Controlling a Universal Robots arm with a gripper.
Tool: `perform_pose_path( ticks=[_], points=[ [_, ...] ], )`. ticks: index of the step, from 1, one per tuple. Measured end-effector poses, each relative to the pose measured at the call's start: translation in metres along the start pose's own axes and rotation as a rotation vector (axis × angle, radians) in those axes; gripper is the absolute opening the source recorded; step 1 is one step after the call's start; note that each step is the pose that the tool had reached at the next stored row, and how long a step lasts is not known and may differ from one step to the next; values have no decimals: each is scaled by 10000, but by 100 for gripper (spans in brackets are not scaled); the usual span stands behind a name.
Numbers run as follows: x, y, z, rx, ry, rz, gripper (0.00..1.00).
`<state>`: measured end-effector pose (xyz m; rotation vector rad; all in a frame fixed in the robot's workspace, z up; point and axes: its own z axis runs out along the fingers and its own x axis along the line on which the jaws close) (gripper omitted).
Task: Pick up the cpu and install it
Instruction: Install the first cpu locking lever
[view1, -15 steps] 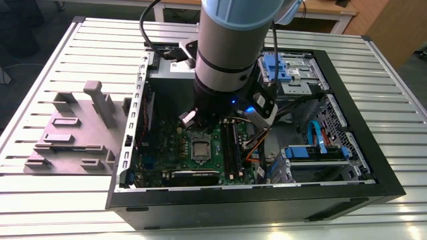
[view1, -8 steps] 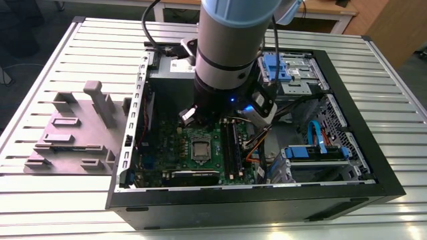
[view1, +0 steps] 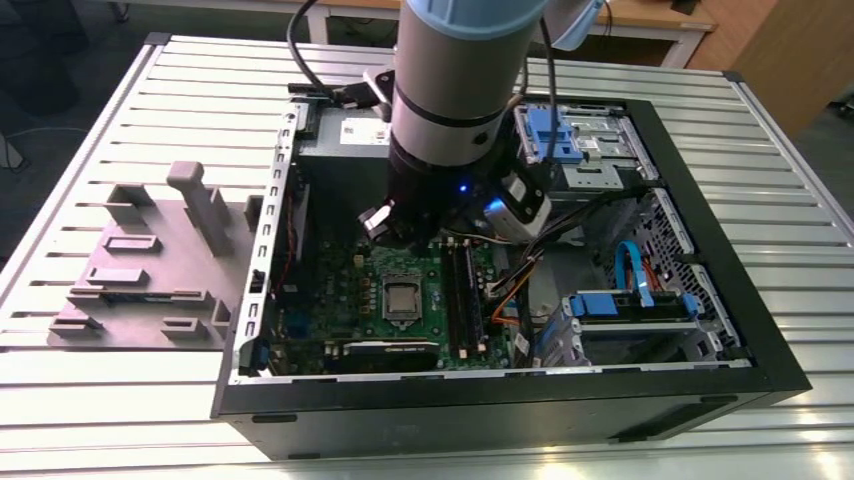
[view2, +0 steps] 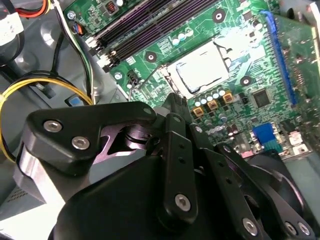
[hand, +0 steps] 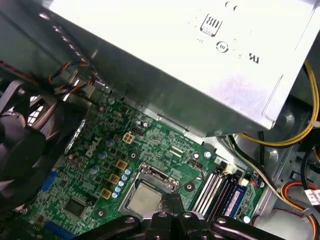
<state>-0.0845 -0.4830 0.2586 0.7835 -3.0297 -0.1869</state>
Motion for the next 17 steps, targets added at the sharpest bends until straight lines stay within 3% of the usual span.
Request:
perform_pose_path(
  ticks=[6, 17],
  points=[
    [-57, 101, 14, 7, -3, 43, 10],
    [-112, 200, 28, 14, -22, 108, 10]
  ],
)
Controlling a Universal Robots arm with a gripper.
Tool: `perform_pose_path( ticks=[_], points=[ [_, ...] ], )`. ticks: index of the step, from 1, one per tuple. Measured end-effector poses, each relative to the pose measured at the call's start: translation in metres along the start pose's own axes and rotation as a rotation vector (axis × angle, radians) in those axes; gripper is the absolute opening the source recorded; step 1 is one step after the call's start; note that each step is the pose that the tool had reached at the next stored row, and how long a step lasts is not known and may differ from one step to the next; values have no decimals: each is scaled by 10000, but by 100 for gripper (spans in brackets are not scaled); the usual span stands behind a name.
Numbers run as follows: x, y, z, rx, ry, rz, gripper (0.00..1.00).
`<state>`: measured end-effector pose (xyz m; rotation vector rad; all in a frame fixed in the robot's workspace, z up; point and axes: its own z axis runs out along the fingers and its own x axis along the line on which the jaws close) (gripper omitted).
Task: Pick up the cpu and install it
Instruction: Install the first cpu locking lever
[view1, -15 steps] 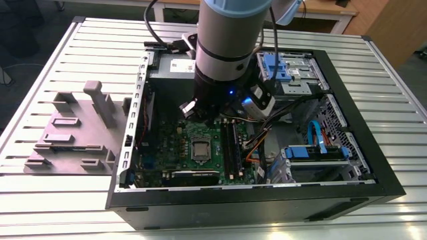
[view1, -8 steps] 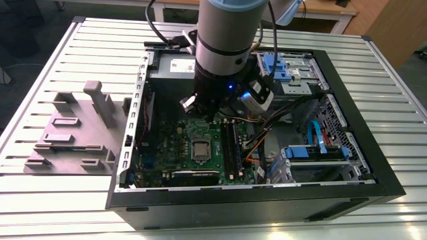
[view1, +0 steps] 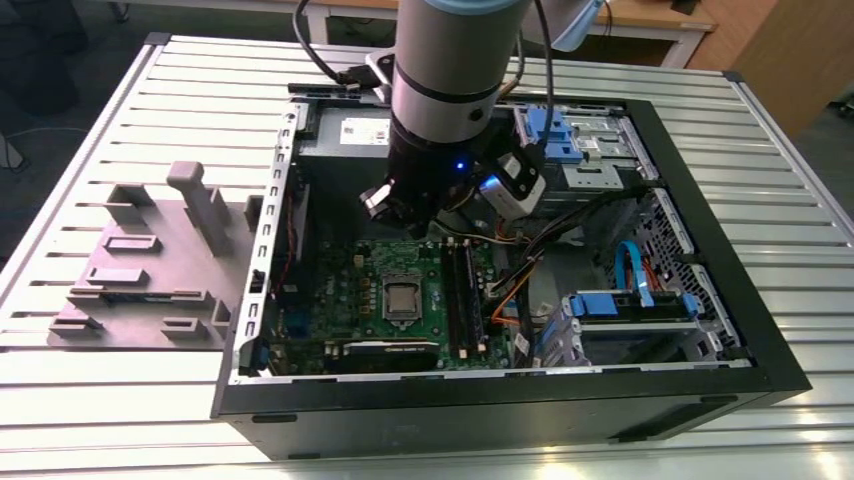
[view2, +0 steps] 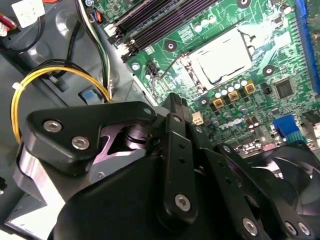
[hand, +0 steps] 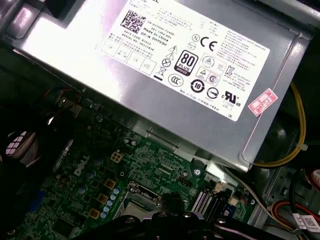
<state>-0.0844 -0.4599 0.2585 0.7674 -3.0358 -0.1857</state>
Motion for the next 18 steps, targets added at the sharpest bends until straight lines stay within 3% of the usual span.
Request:
perform_pose_path(
  ticks=[3, 8, 11, 14, 15, 18],
  points=[
    [-4, 7, 1, -30, -24, 38, 10],
    [-4, 9, 0, -282, -163, 55, 10],
    [-5, 9, 0, -303, -174, 54, 10],
    [-5, 9, 0, -537, -312, 43, 10],
    [-4, 9, -1, -570, -330, 42, 10],
    [-5, 8, 6, -576, -335, 43, 10]
  ],
)
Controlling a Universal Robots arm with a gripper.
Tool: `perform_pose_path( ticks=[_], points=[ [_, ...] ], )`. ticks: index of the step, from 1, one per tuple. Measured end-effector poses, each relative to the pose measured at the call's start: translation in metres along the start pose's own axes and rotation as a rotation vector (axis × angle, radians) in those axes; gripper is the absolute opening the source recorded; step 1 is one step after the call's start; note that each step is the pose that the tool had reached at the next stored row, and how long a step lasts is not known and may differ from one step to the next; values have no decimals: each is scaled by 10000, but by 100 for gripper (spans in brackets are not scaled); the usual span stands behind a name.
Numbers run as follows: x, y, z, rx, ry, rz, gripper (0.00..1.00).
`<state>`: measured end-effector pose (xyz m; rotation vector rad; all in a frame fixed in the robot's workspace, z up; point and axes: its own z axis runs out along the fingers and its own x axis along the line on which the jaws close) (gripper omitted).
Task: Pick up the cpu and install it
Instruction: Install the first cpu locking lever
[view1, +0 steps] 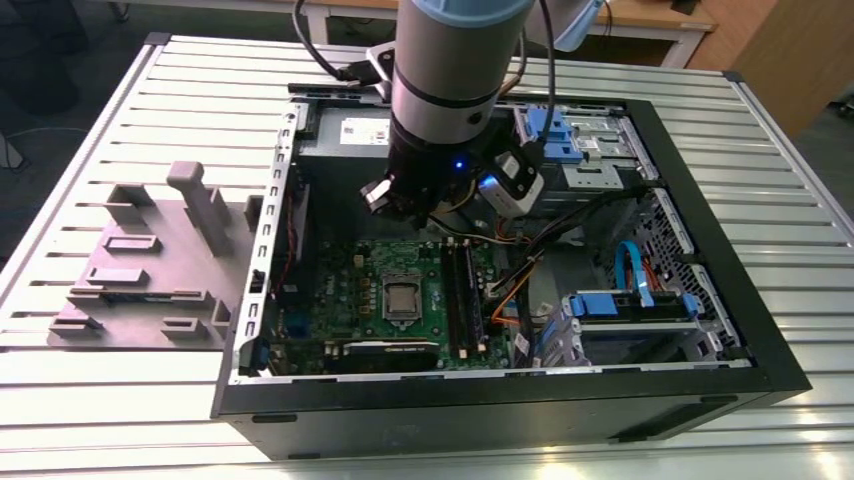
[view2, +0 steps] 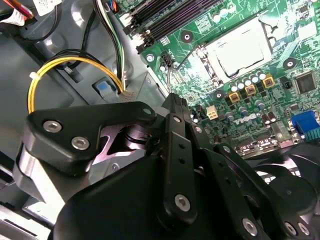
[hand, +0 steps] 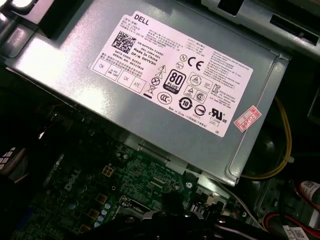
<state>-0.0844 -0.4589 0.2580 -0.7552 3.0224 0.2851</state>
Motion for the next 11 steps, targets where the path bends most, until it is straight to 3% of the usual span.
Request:
perform_pose_path(
  ticks=[5, 7, 11],
  points=[
    [1, -3, 11, -15, -11, 7, 10],
    [0, -3, 13, -182, -109, -2, 10],
    [1, -3, 17, -211, -127, -3, 10]
  ],
)
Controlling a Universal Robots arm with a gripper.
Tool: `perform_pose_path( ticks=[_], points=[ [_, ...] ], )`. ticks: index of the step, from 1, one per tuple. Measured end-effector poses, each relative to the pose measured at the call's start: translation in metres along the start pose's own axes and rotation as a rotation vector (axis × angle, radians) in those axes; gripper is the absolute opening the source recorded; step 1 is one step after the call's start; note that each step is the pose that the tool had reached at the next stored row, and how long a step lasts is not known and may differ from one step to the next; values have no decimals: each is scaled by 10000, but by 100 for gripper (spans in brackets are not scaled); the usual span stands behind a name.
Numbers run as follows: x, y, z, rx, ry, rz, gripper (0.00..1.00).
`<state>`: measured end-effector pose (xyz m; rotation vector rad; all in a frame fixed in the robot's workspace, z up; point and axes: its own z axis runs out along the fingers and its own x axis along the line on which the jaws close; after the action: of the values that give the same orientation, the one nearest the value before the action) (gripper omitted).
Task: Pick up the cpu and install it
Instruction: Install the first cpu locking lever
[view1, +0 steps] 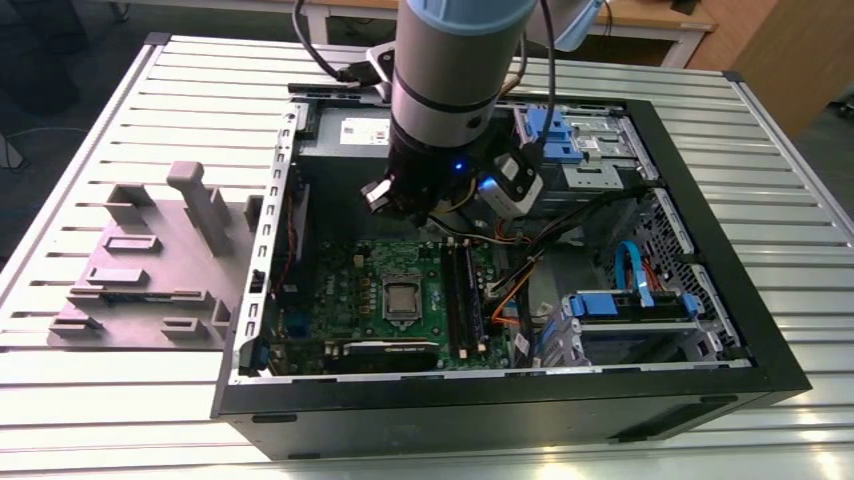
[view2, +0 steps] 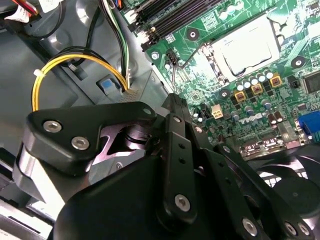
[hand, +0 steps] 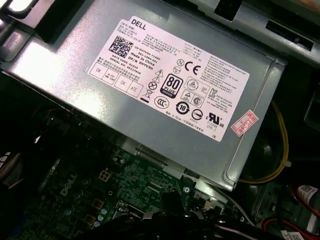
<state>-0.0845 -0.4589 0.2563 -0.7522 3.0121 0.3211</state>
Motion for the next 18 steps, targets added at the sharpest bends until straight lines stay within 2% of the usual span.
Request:
perform_pose_path(
  ticks=[3, 5, 6, 8, 9, 18],
  points=[
    [2, -4, 16, -17, -35, -7, 10],
    [3, -4, 24, -67, -93, -14, 10],
    [3, -4, 24, -114, -131, -16, 10],
    [4, -3, 24, -270, -246, -29, 10],
    [4, -3, 25, -290, -270, -32, 10],
    [37, -1, 87, -263, -327, -8, 10]
  ],
)
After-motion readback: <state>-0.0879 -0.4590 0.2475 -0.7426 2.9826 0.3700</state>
